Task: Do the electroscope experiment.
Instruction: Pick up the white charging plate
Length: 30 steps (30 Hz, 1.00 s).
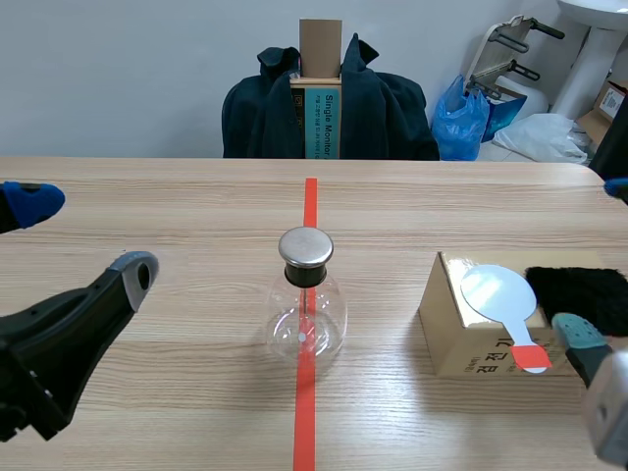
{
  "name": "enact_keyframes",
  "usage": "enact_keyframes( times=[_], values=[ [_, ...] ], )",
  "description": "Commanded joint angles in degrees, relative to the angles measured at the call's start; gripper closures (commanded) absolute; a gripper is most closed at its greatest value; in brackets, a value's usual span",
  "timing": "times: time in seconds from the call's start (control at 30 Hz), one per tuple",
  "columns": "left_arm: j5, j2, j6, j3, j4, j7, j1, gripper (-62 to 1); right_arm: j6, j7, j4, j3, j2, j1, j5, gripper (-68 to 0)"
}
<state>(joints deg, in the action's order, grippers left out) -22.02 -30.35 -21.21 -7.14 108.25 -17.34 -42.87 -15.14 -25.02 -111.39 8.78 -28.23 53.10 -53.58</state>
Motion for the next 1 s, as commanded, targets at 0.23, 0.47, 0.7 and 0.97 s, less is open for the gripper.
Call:
enact_keyframes(
  times=[0.23, 0.47, 0.7, 0.97],
  values=[
    [0.8, -0.1, -0.1, 0.0, 1.1, -0.7, 0.2, -62.3, -7.2, -2.2, 12.5, -0.5, -0.2, 0.0, -4.6, -67.9],
    [0.8, -0.1, -0.1, 0.0, 1.1, -0.8, 0.2, -62.3, -12.3, 3.1, 20.9, -7.3, -0.1, -7.6, -7.5, -67.9],
    [0.8, 0.0, -0.1, 0.0, 1.1, -0.8, 0.2, -62.3, -12.5, 11.0, 23.1, -13.8, -0.2, -13.9, -7.6, -67.9],
    [0.8, 0.0, -0.1, 0.0, 1.1, -0.8, 0.2, -62.3, -12.5, 14.0, 23.3, -17.9, -0.1, -17.0, -7.7, -67.9]
  ],
)
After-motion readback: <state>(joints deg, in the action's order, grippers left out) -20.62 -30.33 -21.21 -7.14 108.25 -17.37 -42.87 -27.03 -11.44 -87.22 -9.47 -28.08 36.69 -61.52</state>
